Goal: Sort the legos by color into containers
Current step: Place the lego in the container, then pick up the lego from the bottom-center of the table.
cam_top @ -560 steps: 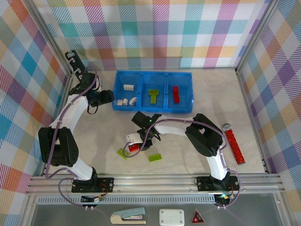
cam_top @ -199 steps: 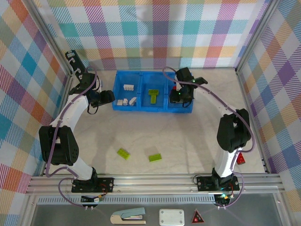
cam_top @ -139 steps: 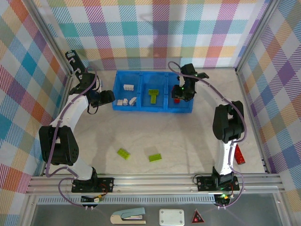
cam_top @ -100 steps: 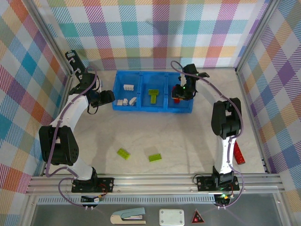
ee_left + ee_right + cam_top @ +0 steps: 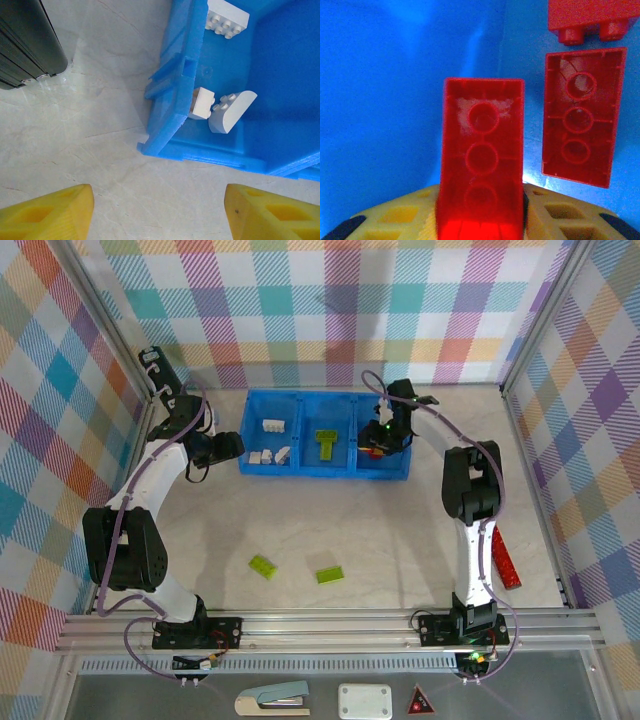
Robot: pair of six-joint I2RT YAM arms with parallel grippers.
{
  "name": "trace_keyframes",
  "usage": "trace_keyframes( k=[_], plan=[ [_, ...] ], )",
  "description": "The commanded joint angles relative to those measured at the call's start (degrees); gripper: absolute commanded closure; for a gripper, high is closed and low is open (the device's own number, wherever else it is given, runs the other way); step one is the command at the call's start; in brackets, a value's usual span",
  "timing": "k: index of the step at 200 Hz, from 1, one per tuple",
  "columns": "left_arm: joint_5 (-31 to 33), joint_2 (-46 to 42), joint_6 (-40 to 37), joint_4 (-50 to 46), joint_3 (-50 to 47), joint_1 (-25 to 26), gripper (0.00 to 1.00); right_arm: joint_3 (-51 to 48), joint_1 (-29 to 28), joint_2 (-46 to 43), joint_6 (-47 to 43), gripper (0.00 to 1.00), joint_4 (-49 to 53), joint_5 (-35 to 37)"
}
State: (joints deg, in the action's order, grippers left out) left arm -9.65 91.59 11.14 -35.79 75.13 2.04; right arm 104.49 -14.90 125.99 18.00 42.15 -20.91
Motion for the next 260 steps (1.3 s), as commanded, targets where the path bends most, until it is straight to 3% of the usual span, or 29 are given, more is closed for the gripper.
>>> trace_keyframes(
  k=[1, 40, 153, 203, 260],
  plan=[
    [-0.98, 0.45, 0.69, -0.02, 0.18, -0.88, 0.30, 0.95, 0.65, 0.41, 0.65, 0.55, -0.73, -2.29],
    [-1.34, 0.61, 0.82, 0.11, 0.11, -0.83, 0.30, 0.36, 0.66, -1.55, 0.29, 0.48, -0.26, -1.24],
    [-2.00, 1.31, 0.99, -0.57, 0.64, -0.85, 0.31, -13.18, -2.13, -17.40, -0.16, 0.49, 2.20, 3.21],
    [-1.56, 1.55, 0.99, -1.12, 0.89, -0.87, 0.31, -21.15, -8.64, -25.33, 0.30, 0.49, 5.01, 9.94],
    [-1.34, 1.32, 0.97, -1.31, 1.07, -0.90, 0.31, -28.25, -20.27, -31.80, 10.96, 0.50, 8.63, 21.80]
  ],
)
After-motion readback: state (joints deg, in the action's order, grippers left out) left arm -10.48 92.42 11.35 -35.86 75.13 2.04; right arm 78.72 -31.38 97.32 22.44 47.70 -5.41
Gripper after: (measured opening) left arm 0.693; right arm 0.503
